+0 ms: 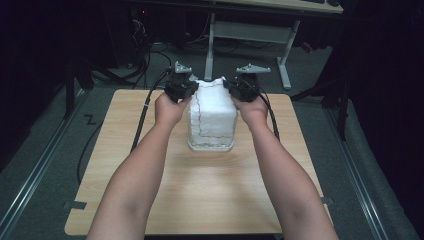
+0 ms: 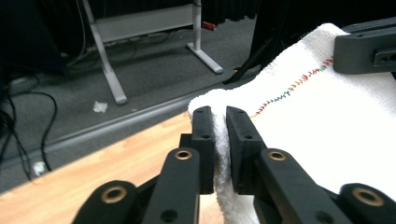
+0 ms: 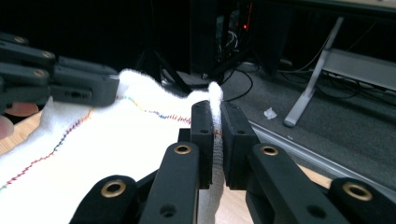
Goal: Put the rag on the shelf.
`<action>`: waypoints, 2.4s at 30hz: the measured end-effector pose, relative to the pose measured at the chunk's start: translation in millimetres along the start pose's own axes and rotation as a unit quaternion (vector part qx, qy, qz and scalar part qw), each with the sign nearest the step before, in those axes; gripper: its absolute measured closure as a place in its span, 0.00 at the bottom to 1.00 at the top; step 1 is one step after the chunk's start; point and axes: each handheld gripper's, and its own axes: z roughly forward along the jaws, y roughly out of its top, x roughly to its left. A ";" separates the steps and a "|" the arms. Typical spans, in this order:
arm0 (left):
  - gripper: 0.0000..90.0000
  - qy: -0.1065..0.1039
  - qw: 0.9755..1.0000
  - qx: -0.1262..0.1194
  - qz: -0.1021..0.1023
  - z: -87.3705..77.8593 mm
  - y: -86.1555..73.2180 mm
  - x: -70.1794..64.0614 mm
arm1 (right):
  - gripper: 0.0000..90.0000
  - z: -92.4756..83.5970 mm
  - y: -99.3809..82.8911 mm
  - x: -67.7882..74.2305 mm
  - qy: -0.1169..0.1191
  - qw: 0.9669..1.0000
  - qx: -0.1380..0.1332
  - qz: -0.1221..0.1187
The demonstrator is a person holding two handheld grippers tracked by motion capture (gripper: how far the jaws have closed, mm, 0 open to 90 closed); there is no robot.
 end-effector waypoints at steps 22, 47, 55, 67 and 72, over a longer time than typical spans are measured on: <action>0.64 -0.006 0.999 -0.041 -0.034 -23.3 -9.9 8.2 | 0.79 -18.7 -9.9 -10.3 0.003 1.000 0.006 0.007; 0.51 -0.032 0.996 -0.084 0.004 -145.8 -112.7 -28.3 | 0.60 -132.1 -82.5 42.4 0.001 0.997 -0.046 -0.063; 0.49 -0.050 0.998 -0.023 0.017 -151.7 -184.0 -51.4 | 0.54 -146.5 -143.3 58.6 0.004 0.999 -0.005 -0.052; 0.48 -0.078 0.993 0.083 -0.018 -128.5 -261.0 -62.6 | 0.54 -148.2 -244.8 53.4 -0.037 0.997 0.065 -0.030; 0.47 -0.077 0.993 0.084 -0.010 -126.0 -261.4 -60.8 | 0.54 -144.1 -248.5 43.5 -0.035 0.996 0.079 -0.013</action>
